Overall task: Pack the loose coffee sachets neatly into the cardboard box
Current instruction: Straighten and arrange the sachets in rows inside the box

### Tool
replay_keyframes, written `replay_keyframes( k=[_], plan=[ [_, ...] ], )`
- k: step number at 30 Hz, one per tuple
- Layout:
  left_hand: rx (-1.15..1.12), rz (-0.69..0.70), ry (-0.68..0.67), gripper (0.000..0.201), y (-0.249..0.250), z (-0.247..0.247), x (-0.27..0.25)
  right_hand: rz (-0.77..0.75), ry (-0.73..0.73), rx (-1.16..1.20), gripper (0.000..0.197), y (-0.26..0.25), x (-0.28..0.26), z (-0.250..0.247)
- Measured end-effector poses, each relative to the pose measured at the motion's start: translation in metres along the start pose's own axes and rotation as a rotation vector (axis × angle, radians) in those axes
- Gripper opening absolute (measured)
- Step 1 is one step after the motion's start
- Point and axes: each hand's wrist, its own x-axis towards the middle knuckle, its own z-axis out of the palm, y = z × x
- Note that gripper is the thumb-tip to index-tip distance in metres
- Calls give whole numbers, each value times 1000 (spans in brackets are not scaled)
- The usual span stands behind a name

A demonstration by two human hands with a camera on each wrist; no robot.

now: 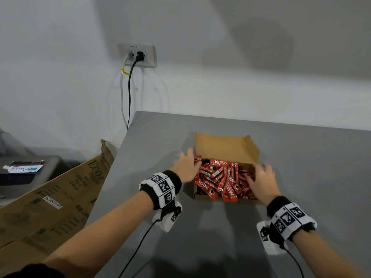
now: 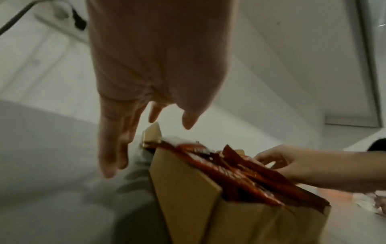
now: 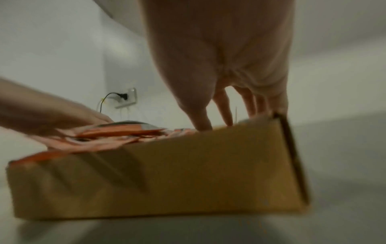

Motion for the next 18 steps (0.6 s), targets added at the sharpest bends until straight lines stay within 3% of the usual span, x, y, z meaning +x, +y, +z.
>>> replay_keyframes(
  k=[3, 7, 12, 18],
  plan=[
    [-100, -33, -24, 43, -5, 12, 0, 12, -53, 113, 33, -7, -5, 15],
    [-23, -45, 97, 41, -16, 1, -13, -74, -81, 174, 34, -21, -11, 23],
    [22, -88, 159, 35, -41, -20, -41, -225, -138, 228, 36, -41, -31, 38],
    [131, -118, 202, 32, -47, -15, -75, -292, -123, 161, 29, -49, -39, 40]
  ],
)
